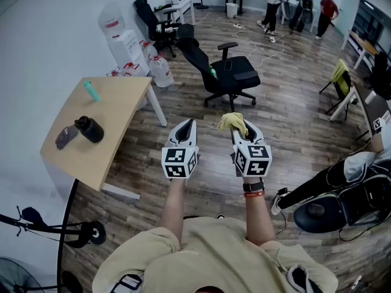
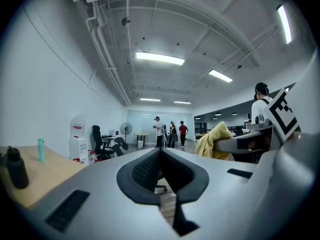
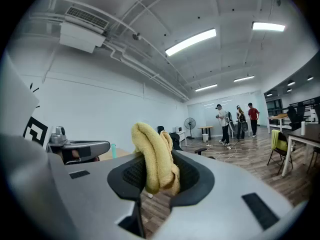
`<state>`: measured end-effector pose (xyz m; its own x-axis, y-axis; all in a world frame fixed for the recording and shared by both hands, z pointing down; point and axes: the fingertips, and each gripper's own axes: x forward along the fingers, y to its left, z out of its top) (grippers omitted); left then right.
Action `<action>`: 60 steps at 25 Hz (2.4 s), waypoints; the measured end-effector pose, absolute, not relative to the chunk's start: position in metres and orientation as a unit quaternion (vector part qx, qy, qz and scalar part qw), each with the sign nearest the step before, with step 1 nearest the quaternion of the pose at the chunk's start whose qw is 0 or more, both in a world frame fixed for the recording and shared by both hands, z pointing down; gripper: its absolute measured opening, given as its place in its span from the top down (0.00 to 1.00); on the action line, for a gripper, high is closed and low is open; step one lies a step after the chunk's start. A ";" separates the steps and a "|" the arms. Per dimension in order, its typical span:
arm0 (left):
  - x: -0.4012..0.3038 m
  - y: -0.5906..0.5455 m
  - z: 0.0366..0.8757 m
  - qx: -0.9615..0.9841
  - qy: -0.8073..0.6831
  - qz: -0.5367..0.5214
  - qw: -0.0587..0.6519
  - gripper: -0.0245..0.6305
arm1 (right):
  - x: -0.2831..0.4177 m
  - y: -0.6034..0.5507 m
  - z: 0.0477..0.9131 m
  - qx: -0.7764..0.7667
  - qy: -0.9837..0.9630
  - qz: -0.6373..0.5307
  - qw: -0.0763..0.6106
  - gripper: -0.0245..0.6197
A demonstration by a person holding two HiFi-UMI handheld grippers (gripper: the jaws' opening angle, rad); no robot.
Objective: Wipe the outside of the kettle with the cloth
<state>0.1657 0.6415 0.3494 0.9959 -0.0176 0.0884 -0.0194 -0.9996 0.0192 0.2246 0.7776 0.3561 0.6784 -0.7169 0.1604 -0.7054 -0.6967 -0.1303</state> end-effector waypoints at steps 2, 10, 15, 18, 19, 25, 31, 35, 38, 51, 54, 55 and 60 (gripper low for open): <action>0.167 0.639 0.351 0.999 -0.014 0.045 0.010 0.93 | 0.228 0.774 0.358 -0.912 0.397 -0.100 0.032 0.77; 0.150 0.577 0.373 0.996 -0.060 0.062 0.022 0.93 | 0.226 0.695 0.384 -0.878 0.457 -0.133 0.054 0.77; 0.158 0.509 0.383 0.994 -0.085 0.064 0.025 0.93 | 0.244 0.616 0.398 -0.863 0.476 -0.153 0.073 0.77; 0.163 0.452 0.383 0.992 -0.103 0.061 0.028 0.93 | 0.251 0.550 0.396 -0.851 0.498 -0.153 0.069 0.77; 0.162 0.427 0.382 0.992 -0.111 0.060 0.029 0.93 | 0.250 0.522 0.393 -0.846 0.508 -0.151 0.064 0.77; 0.107 0.277 0.378 0.984 -0.167 0.044 0.037 0.93 | 0.190 0.353 0.384 -0.807 0.570 -0.144 0.051 0.77; 0.052 0.163 0.379 0.967 -0.247 0.041 0.049 0.93 | 0.134 0.223 0.383 -0.751 0.641 -0.156 0.035 0.77; 0.027 0.108 0.389 0.951 -0.300 0.045 0.058 0.93 | 0.113 0.158 0.392 -0.713 0.681 -0.167 0.025 0.77; 0.025 0.071 0.400 0.937 -0.342 0.047 0.062 0.93 | 0.119 0.113 0.401 -0.688 0.705 -0.172 0.022 0.77; 0.083 -0.073 0.412 0.862 -0.500 0.027 0.078 0.93 | 0.202 -0.073 0.409 -0.568 0.802 -0.182 -0.003 0.77; 0.078 -0.083 0.418 0.846 -0.525 0.024 0.088 0.93 | 0.195 -0.089 0.426 -0.542 0.816 -0.201 -0.014 0.77; 0.074 -0.085 0.420 0.842 -0.532 0.022 0.093 0.93 | 0.190 -0.093 0.432 -0.533 0.820 -0.208 -0.019 0.77; 0.040 -0.106 0.429 0.828 -0.551 0.024 0.100 0.93 | 0.150 -0.117 0.451 -0.509 0.832 -0.218 -0.039 0.77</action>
